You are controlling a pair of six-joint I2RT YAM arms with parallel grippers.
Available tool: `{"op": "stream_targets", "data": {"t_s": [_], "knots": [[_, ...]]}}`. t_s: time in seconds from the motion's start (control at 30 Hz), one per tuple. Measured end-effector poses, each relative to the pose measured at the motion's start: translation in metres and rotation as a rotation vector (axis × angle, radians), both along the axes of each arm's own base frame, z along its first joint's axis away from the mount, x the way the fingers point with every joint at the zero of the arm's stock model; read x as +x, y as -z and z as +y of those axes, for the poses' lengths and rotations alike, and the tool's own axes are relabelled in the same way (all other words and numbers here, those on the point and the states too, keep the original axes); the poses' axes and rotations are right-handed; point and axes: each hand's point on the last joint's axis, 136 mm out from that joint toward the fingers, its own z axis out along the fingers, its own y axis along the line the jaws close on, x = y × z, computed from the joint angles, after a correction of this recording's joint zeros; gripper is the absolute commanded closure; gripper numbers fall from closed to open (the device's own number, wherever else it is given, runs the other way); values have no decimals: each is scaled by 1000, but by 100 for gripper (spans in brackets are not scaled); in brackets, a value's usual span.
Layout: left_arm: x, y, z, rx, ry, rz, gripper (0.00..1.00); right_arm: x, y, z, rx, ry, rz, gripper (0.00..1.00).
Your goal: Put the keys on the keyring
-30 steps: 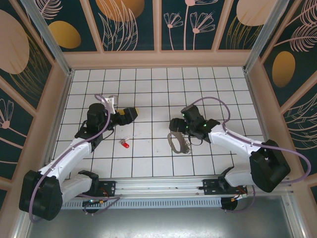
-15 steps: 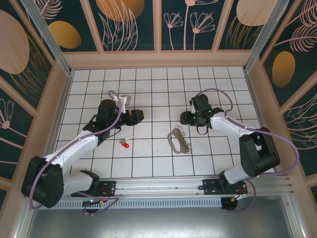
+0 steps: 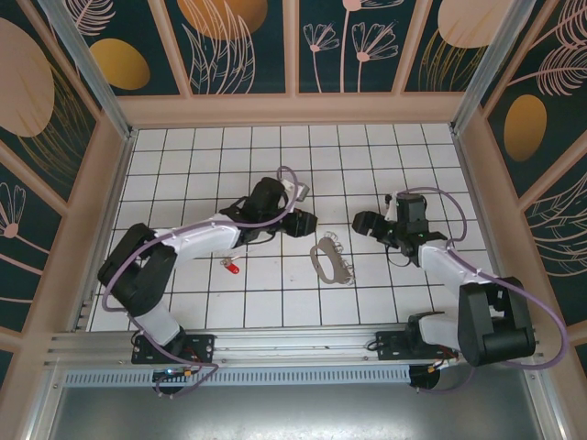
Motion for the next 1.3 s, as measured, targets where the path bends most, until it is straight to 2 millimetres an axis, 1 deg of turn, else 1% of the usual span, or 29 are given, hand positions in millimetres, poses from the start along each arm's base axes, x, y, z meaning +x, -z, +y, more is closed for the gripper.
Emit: {"op": "stream_targets", "data": {"t_s": [0.07,0.2,0.3,0.37,0.43,0.6,0.83,1.1,1.3], "knots": [[0,6,-9,12,22,-4,65,-1,1,-1,13,4,-15,18],[5,20,-21,44,55,-15,67,-3,1,-3,34,7,-31,16],[9,32,-27,76,69,-16,67,-1,-2,-3,45,4,-47,14],[9,39,-28,94,77,-13,72,1,-4,-3,52,3,-58,13],[10,46,-28,110,83,-10,75,2,-4,-3,55,6,-65,13],[11,59,-31,134,100,0,74,-1,-1,-4,62,18,-54,12],[10,72,-35,154,126,9,73,1,-8,-10,66,34,-81,11],[14,79,-39,172,143,0,72,1,-9,-11,68,37,-83,11],[15,89,-39,196,155,7,73,2,-10,-14,69,46,-86,11]]}}
